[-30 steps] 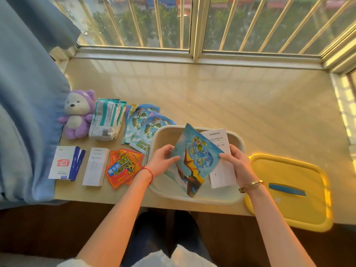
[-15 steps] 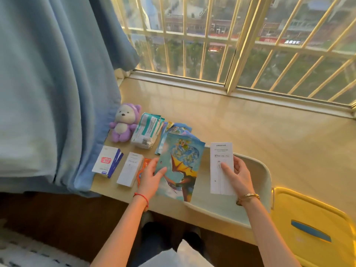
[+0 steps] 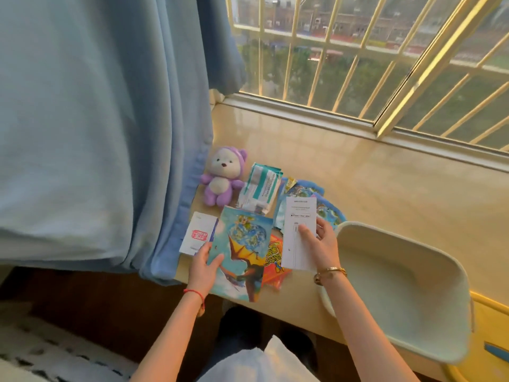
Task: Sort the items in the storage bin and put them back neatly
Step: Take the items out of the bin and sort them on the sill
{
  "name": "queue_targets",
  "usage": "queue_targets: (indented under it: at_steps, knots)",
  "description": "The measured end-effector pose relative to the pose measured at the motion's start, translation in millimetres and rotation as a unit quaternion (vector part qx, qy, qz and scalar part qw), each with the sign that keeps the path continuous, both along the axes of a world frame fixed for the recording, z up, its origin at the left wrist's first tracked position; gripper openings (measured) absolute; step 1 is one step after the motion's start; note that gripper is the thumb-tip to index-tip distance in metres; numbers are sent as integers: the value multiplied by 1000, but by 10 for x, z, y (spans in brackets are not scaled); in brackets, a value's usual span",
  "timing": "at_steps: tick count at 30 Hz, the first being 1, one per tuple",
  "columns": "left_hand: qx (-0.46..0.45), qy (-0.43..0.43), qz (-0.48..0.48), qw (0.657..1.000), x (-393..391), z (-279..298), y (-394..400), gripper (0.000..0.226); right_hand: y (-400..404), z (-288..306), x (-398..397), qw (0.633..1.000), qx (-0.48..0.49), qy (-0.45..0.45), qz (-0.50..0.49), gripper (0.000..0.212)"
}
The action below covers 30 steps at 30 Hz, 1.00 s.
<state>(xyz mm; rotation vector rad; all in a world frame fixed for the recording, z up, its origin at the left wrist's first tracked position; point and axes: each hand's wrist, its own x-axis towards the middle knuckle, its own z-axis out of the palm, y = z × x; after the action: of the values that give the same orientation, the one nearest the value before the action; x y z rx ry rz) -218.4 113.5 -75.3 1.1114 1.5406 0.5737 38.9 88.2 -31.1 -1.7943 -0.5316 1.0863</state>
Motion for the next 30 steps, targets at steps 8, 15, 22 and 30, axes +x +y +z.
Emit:
queue_targets:
  at_steps: [8, 15, 22, 30]
  knots:
    - [-119, -6, -84, 989, 236, -622, 97, 20, 170, -218, -345, 998, -37, -11, -50, 45]
    - [-138, -21, -136, 981, 665, -974, 151, 16, -37, -367, -281, 989, -69, -2, -129, 50]
    - [-89, -38, -163, 982, 1313, -1188, 805, 35, 101, -502, -51, 983, -57, -16, -174, 44]
    - [-47, -18, -193, 980, 2027, -1295, 1409, 45, 372, -724, 198, 980, -49, -24, -189, 50]
